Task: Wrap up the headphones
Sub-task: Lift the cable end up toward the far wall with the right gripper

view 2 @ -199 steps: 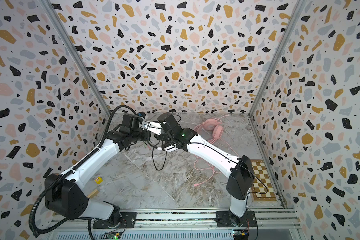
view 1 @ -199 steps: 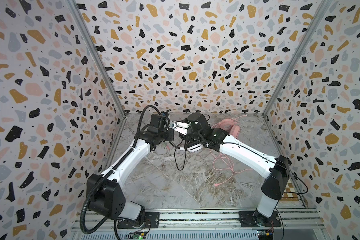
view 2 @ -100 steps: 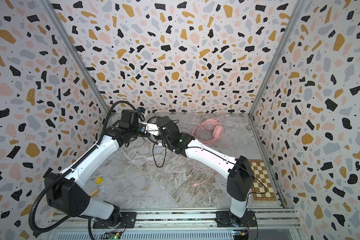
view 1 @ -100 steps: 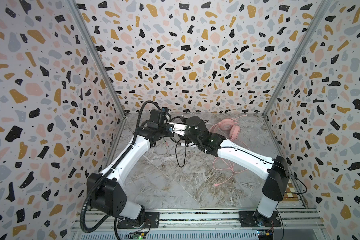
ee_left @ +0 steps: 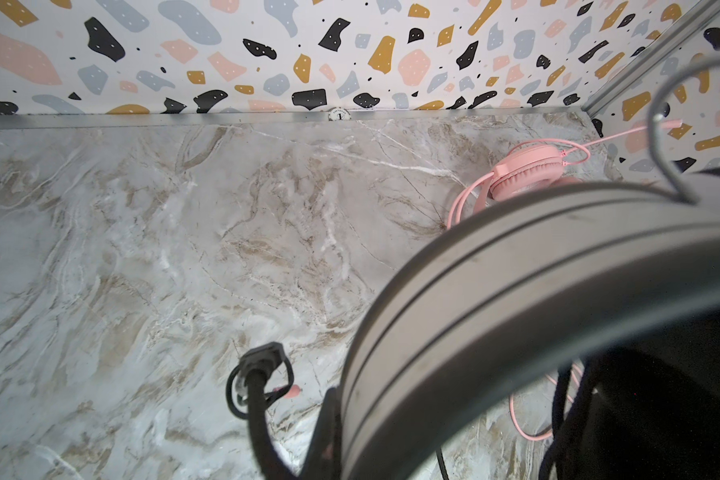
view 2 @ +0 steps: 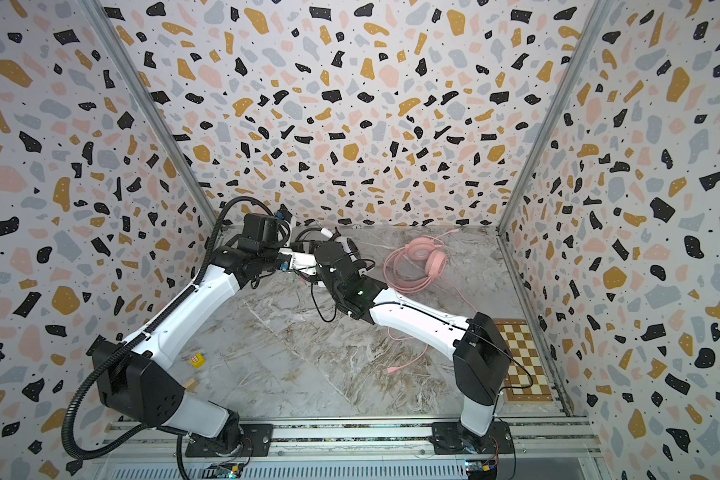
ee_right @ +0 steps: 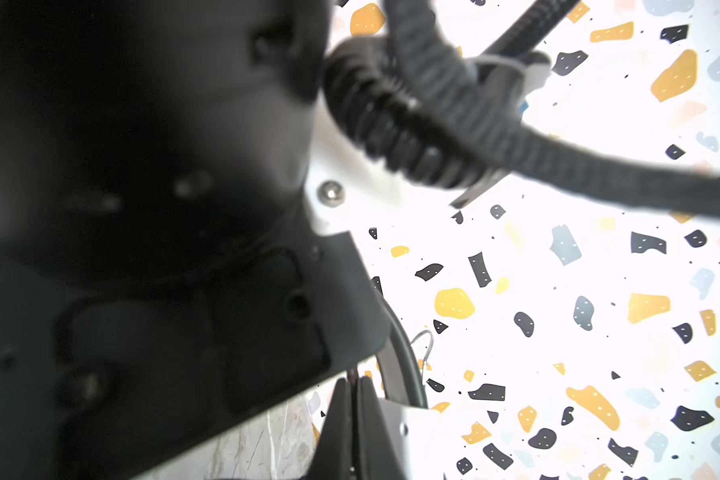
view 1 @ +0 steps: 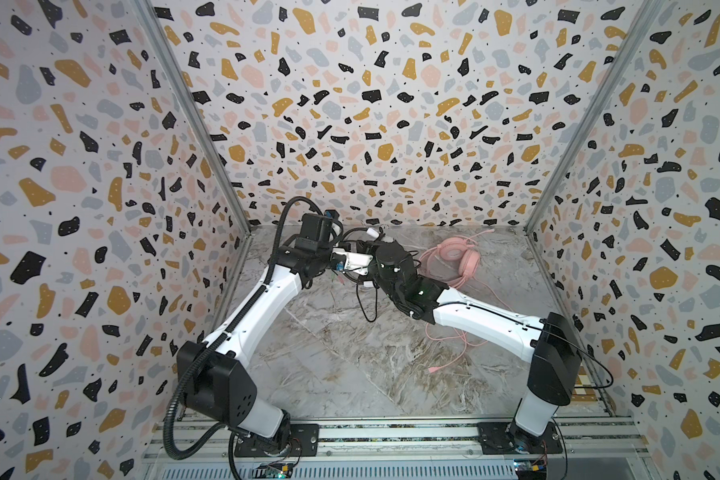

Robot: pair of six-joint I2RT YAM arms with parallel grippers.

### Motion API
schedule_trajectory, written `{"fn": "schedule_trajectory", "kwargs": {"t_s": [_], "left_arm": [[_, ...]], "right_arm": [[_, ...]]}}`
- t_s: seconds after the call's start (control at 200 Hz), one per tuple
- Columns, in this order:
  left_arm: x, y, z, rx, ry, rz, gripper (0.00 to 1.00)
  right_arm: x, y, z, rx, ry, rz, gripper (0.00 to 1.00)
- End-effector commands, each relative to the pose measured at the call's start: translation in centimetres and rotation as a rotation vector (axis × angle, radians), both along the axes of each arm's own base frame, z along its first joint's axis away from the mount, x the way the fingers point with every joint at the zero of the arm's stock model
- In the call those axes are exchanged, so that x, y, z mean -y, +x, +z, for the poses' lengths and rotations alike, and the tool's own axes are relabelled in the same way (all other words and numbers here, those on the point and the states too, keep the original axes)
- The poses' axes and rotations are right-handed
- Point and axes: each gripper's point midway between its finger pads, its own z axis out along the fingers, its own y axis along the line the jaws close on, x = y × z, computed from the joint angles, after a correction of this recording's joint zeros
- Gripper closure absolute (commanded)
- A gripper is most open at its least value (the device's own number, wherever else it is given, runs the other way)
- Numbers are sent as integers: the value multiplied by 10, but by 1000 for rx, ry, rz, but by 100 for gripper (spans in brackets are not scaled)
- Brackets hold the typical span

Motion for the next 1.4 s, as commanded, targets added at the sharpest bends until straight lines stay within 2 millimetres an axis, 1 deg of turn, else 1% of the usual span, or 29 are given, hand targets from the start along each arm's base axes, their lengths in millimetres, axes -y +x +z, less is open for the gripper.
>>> {"fn": "schedule_trajectory", "kwargs": {"t_s": [0.0,0.115,0.185,0.275,0.32,0.39,0.395,0.455,0.576,0.611,0.666,0.721,0.846,1.021,1.176,1.266,1.397], "left_arm": [[10,7,40,102,-81,-17,100],[8,10,31,78,-63,-1,100],[9,10,25,65,-62,-3,100],[11,6,17,51,-69,-22,100],[11,2,16,59,-74,-18,100],[13,-7,6,51,-79,-26,100],[13,-8,5,50,-79,-28,100],[14,-15,-2,40,-73,-32,100],[4,-22,-17,26,-35,-8,100],[2,-23,-21,21,-25,-2,100],[-1,-23,-28,13,-10,6,100],[0,-25,-33,2,-11,0,100],[2,-26,-42,-14,-10,-6,100],[4,-30,-52,-28,6,-12,100],[-8,-38,-76,-74,92,2,100],[-10,-41,-82,-82,100,4,100],[-13,-42,-93,-101,121,8,100]], "right_arm": [[12,-5,42,16,107,-2,100],[13,-14,59,-25,191,49,100],[18,-12,72,-59,247,65,100],[27,-2,94,-102,336,61,100],[30,5,101,-136,373,57,100],[31,16,114,-187,424,57,100],[32,17,113,-195,424,55,100],[35,23,128,-212,473,54,100],[42,28,152,-226,554,53,100],[43,26,163,-229,582,67,100],[45,23,175,-237,611,85,100],[47,18,191,-231,646,107,100],[52,9,217,-222,701,148,100],[58,-1,241,-207,756,195,100],[62,-10,265,-182,780,248,100],[65,-14,278,-165,790,263,100],[74,-23,296,-121,814,282,100]]}}
